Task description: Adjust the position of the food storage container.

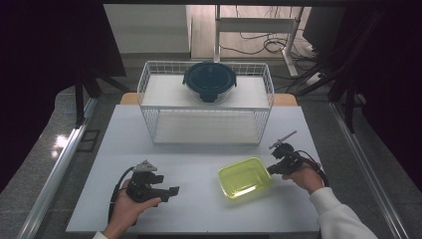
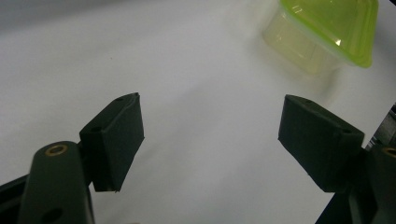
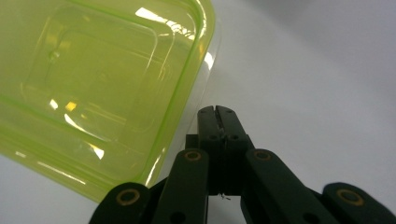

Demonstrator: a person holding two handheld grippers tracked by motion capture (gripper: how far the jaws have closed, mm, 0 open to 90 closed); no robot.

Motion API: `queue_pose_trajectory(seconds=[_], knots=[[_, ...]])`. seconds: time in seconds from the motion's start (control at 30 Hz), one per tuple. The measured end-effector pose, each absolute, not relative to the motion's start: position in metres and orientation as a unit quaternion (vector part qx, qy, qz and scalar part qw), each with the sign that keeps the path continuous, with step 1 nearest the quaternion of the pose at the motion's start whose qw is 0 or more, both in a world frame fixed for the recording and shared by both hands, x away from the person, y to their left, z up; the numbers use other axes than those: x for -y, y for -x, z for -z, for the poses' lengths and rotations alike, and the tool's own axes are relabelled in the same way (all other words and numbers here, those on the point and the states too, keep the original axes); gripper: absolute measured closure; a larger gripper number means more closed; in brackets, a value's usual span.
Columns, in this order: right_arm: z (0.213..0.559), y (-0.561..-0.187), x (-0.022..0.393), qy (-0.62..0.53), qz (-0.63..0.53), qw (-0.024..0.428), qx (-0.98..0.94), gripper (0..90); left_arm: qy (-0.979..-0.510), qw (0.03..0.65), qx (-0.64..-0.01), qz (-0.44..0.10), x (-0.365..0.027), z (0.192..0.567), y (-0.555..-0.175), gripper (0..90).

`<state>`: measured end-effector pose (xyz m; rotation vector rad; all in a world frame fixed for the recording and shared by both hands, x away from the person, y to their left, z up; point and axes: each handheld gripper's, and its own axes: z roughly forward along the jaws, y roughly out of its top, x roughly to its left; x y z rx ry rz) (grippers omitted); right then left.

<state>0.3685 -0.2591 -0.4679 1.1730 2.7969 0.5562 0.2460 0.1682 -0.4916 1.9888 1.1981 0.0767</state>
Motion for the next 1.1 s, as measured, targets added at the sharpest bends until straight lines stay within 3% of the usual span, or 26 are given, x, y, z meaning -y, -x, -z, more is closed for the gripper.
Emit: queue_pose_trajectory(seconds=[0.6,1.1], knots=[[0.478,-0.343,0.195,-0.312,-0.207,-0.007,-0.927,88.6,-0.77,0.404,-0.493,-0.029,-0.179,0.493,-0.249,22.0],[0.485,-0.332,0.169,-0.283,-0.214,-0.012,-0.935,88.7,-0.767,0.404,-0.498,-0.031,-0.182,0.493,-0.25,22.1]])
